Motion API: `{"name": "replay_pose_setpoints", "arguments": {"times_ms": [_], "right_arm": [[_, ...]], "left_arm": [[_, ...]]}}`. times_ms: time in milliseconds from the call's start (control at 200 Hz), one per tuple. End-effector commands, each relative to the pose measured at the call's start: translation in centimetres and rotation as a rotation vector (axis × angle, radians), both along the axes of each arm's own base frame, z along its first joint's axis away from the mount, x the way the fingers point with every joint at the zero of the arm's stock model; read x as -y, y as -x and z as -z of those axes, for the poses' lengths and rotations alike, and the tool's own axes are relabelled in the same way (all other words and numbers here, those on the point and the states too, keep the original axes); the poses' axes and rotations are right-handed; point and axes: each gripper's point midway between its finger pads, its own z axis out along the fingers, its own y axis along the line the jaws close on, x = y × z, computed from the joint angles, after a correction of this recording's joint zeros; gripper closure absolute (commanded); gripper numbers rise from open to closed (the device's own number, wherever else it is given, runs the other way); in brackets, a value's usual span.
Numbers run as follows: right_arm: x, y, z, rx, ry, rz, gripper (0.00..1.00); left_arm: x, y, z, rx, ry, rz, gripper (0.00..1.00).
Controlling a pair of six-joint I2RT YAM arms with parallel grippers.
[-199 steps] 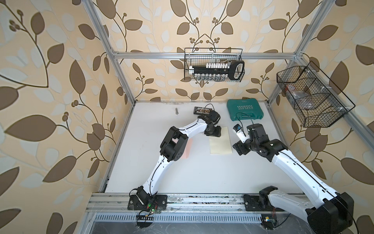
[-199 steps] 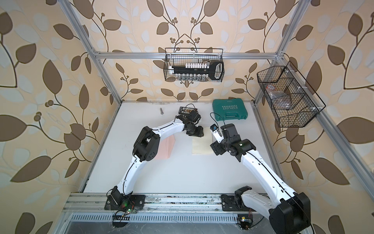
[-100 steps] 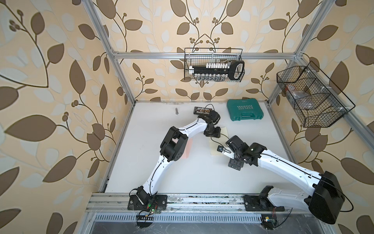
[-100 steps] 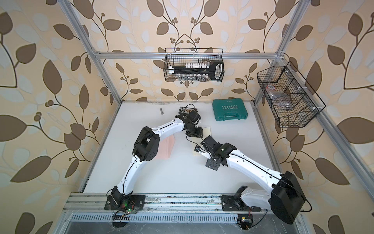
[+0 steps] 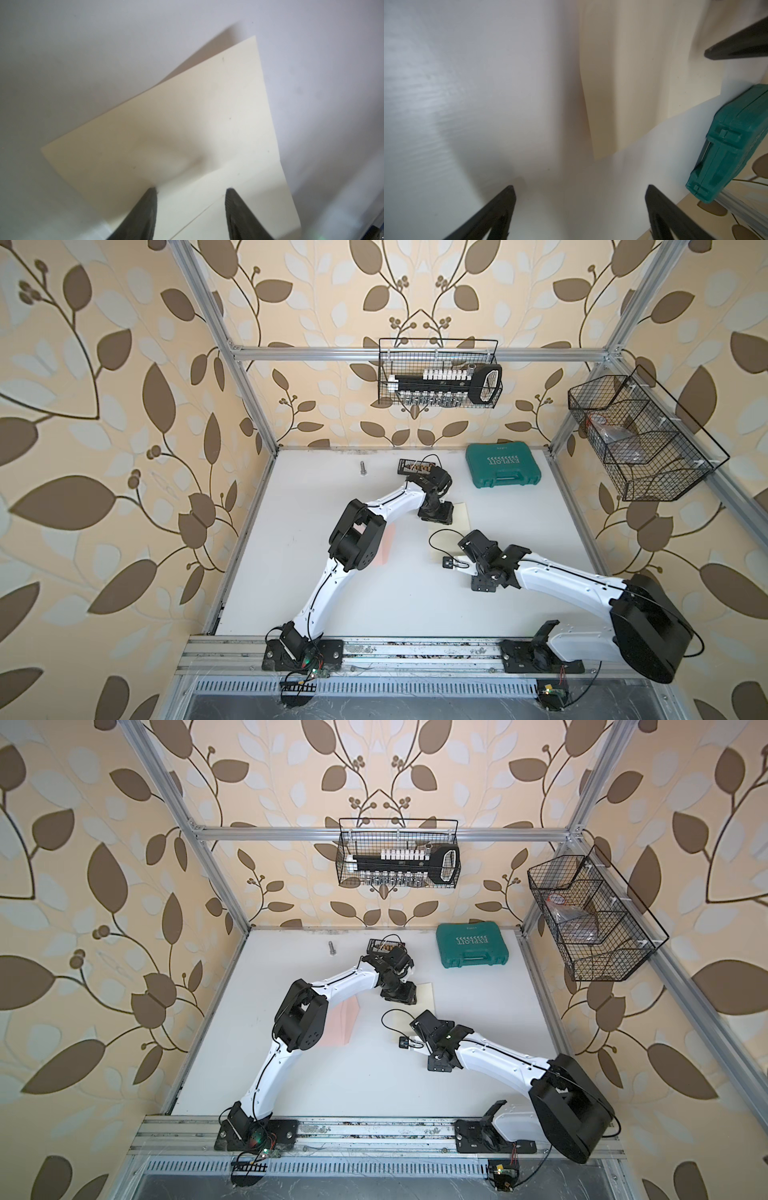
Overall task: Fold the letter paper in half and place it into the envelope
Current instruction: Fold the letter paper at the center of the board.
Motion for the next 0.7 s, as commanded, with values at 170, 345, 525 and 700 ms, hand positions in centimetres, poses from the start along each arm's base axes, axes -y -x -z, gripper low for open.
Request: {"name": "replay_pose_setpoints", "arguments": {"times_ms": [170, 345, 525, 700], "right_arm": [[-2.3, -3.2, 1.5, 0.087, 0.006, -0.088, 0.05], [-3.0, -4.4, 2.5, 0.120, 0.007, -0.100, 0.07], [-3.6, -4.9, 3.0, 0.116, -0.004, -0.090, 0.11], [-3.8, -4.8, 2.6, 0.130, -0.018, -0.088, 0.17]], "left_arm": [[-1.3, 2.5, 2.5, -0.113, -0.074, 0.084, 0.45], [-1.4, 3.0, 2.8, -0.137, -0.067, 0.113, 0.45], [-1.4, 3.5, 3.0, -0.157, -0.056, 0.140, 0.45], [-1.8, 3.9, 3.3, -0.176, -0.065, 0.157, 0.46]]}}
